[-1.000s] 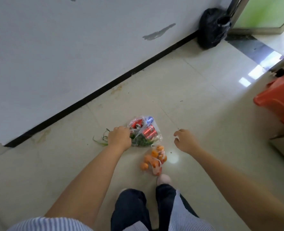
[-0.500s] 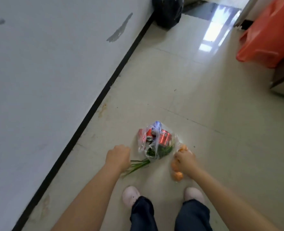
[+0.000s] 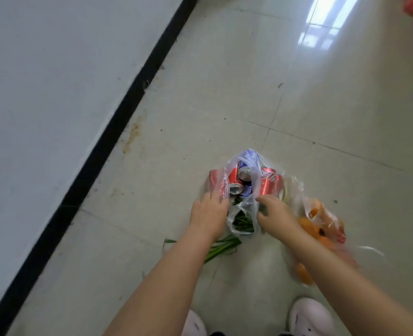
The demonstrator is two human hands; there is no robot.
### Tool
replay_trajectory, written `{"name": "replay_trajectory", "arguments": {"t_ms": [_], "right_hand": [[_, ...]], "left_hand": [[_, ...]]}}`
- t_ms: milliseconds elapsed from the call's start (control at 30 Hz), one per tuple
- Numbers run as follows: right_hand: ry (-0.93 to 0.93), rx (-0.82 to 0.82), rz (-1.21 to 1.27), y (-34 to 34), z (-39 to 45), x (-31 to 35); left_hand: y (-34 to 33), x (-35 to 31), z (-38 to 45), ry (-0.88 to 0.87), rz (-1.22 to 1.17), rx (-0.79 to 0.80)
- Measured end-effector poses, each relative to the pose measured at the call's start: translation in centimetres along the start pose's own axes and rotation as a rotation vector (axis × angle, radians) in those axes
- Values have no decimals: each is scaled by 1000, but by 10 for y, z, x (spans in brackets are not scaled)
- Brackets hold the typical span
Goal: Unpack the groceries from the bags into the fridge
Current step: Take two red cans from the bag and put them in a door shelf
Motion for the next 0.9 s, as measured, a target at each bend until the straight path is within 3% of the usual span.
{"name": "replay_trajectory", "arguments": {"t_ms": [100,200,300,400,500,567,667,733,800,900], "right_hand": [[136,-35,-81,-43,44,-23],[310,57,-469,-78,78,-48],[422,94,-778,-85,107,-75],[359,90,-938,-66,124,-100],[268,-51,-914,-44,120,-106],[255,-112,-953,-36,119,-106],[175,-118,-1077,-35,138,-118],[64,-156,-1057,-30,156,-125],[-3,-213,-1023,-26,171,-129],[-49,-220,-905,-31,184,-131]], "left_hand": [[-51,7,46,-105,63,-143],[-89,19,96,-196,41,-242],[-97,24,133,-349,254,-482],[-98,31,160,-432,423,-583],[-94,27,176,-428,470,-619],[-85,22,180,-315,509,-532],[-80,34,191,-114,561,-242],[-73,40,198,-84,581,-207],[-73,40,208,-104,463,-162],[-72,33,213,-100,72,-112]]}}
Point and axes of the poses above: each hand's wrist, its own z-axis towards the middle knuckle, its own y-axis out of the back of the hand, x = y × z, the point moved 3 cm from there along z, towards the middle knuckle, and after that the axes turned 1 degree about -y, right-handed, at the moved point
